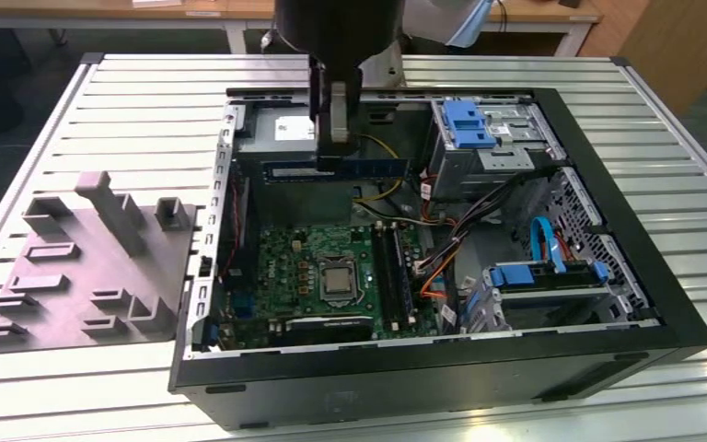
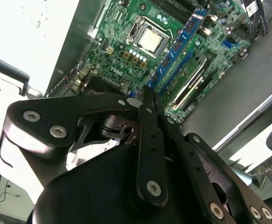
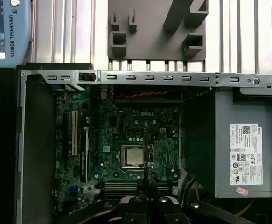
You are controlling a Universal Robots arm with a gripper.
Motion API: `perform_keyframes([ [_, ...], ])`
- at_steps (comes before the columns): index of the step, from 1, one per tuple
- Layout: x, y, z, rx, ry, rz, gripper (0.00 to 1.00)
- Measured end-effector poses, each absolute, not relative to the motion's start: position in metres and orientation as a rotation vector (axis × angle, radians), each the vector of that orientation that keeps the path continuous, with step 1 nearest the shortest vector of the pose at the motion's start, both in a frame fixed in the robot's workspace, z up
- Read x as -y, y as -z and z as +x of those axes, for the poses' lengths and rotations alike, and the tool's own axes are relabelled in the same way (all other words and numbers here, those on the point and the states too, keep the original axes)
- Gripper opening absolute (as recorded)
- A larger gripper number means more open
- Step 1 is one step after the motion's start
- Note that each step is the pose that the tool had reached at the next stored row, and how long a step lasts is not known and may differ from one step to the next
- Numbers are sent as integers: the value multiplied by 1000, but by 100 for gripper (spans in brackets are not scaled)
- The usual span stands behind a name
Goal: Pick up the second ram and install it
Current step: 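Pick up the second ram and move it above second insertion slot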
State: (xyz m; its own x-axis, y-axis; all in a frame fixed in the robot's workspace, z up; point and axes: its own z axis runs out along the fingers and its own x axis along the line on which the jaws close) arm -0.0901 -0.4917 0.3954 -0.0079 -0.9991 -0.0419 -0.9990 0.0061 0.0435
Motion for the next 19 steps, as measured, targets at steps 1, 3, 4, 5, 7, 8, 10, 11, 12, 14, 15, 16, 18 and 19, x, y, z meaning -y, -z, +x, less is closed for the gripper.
perform_keyframes([
  [1, 492, -394, -90, 2227, 95, 2212, 12],
  [3, 492, -390, -88, 2227, 95, 2212, 12],
  [4, 492, -388, -88, 2227, 95, 2212, 12],
  [5, 492, -386, -87, 2227, 95, 2212, 12],
  [7, 492, -383, -85, 2227, 96, 2211, 12],
  [8, 492, -381, -85, 2227, 96, 2211, 12],
  [10, 492, -377, -84, 2227, 96, 2211, 12],
  [11, 492, -375, -83, 2227, 96, 2211, 12],
  [12, 492, -374, -82, 2227, 96, 2211, 12],
  [14, 492, -370, -81, 2227, 97, 2211, 12],
  [15, 492, -368, -81, 2226, 97, 2211, 12],
  [16, 492, -366, -81, 2226, 98, 2211, 12],
  [18, 492, -363, -80, 2226, 98, 2210, 12],
  [19, 492, -361, -80, 2226, 99, 2210, 12],
])
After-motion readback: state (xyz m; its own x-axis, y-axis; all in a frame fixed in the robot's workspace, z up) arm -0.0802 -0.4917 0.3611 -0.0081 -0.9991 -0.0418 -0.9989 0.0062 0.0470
